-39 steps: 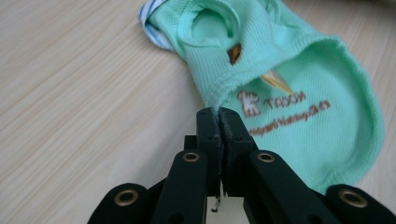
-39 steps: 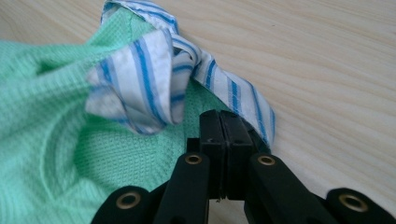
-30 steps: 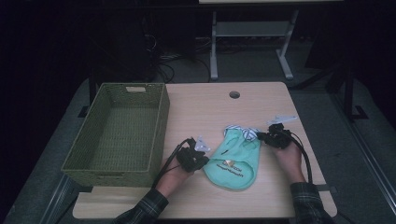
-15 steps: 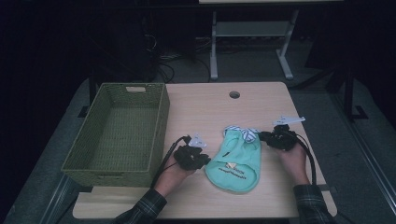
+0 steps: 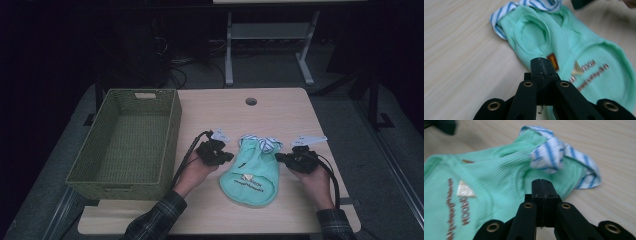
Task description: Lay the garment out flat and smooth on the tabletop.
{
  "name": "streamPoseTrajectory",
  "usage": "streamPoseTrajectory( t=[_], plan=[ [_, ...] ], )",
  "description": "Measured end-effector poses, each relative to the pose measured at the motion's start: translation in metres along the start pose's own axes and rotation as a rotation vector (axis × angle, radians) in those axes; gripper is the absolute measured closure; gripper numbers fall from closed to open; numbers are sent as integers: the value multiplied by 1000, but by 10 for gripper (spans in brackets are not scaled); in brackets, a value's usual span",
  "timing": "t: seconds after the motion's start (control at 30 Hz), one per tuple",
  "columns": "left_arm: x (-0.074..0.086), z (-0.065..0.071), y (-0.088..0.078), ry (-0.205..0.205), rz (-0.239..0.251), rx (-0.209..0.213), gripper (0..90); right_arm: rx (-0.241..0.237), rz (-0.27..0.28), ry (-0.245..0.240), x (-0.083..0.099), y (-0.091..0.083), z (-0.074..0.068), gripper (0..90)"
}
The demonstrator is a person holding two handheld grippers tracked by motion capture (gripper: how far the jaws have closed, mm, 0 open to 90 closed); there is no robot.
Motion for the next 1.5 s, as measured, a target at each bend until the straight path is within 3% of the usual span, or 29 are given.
streamPoseTrajectory(
  t=[0.2,0.37,0.67,0.77,0.9,1.03,1.13,1.23,1.5],
  plan=[
    [-19,-17,22,0,6,2,896,-34,-19,-20,10,-9,-20,896],
    [-31,-30,42,30,0,-25,895,-41,-36,-67,18,-10,-35,897],
    [-45,-49,72,3,33,-36,895,-56,-80,-94,27,-6,-47,897],
    [-46,-53,80,23,-7,-58,895,-58,-101,-105,30,-3,-48,897],
    [-44,-61,88,15,-48,-79,896,-66,-109,-104,30,-2,-49,897],
    [-44,-68,85,24,-66,-115,896,-66,-112,-113,30,-3,-48,897],
    [-40,-70,79,6,-74,-127,897,-54,-121,-116,31,-4,-46,897],
    [-33,-68,73,-33,-67,-127,897,-31,-126,-119,31,-5,-42,897],
    [-11,-55,52,-52,-96,-138,897,12,-135,-95,30,-3,-27,897]
  ],
)
Point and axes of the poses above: each handheld gripper's, and its own axes: y roughly forward along the jaws, x roughly out of its underside, z roughly to its right, the point moved 4 cm from there along y, roughly forward along the jaws, and after that the axes turned 9 degrees about x, right-handed, at the moved point
